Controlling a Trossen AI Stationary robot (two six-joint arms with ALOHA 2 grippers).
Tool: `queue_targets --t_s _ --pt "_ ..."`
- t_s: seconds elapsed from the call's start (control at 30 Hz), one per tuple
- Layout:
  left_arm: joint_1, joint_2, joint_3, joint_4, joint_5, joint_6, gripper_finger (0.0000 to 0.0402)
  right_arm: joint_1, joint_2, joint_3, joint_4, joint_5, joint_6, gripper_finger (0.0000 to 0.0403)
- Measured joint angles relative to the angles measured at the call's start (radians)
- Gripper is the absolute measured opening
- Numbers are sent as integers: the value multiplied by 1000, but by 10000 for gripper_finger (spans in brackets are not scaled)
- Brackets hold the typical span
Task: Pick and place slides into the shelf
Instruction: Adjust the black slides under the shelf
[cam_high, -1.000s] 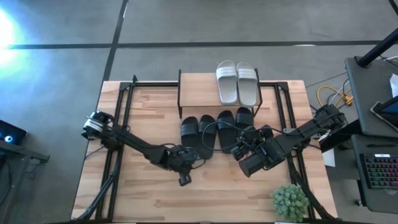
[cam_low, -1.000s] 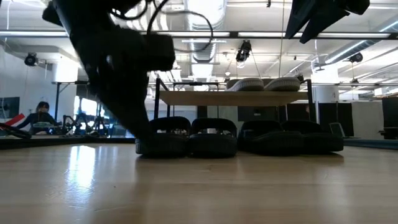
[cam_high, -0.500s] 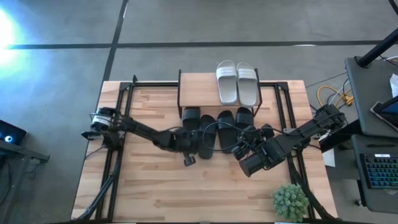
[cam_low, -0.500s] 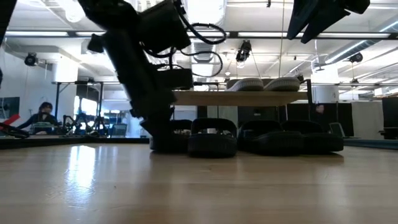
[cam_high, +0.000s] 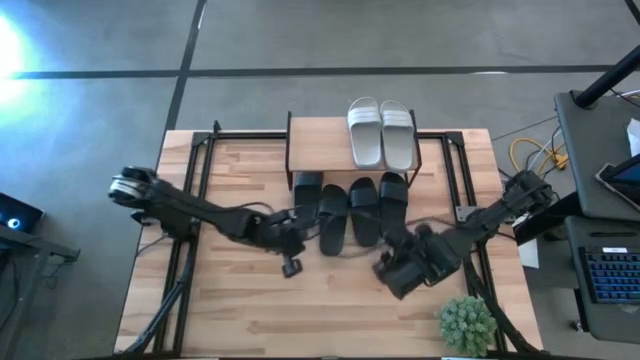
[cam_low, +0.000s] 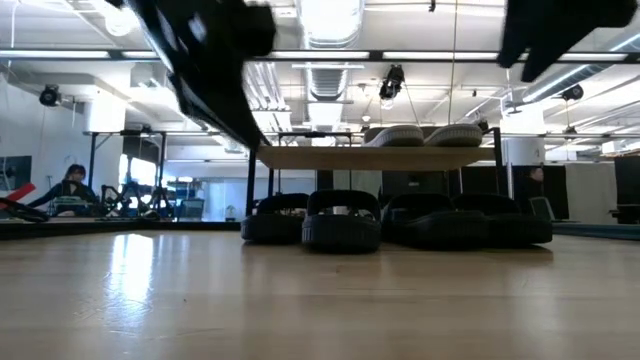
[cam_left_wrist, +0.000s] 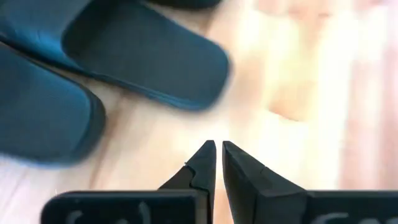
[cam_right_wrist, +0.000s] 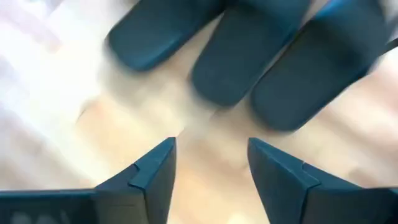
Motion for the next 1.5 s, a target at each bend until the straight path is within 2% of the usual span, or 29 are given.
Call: queue_targets --t_s 0.1,0.3,0.33,0.53,0.87,1.17,1.5 --pt "-58 -97 -5 -90 -34 -80 13 34 32 -2 101 -73 34 158" --pt "-151 -241 -6 -228 -114 -179 13 51 127 -3 341 -150 63 30" --pt "-165 -257 -6 -250 -120 -182 13 51 144 -3 391 -157 56 21" --pt "-229 -315 -26 -348 -166 -210 13 39 247 -3 619 -179 85 9" --pt "-315 -409 -204 -336 -182 -387 13 -44 357 1 673 -122 165 9" --pt "-369 -484 -234 -311 -218 -387 13 -172 449 33 734 -124 75 9" --pt "-392 -486 -234 -312 -254 -382 13 -318 455 34 722 -97 -67 8"
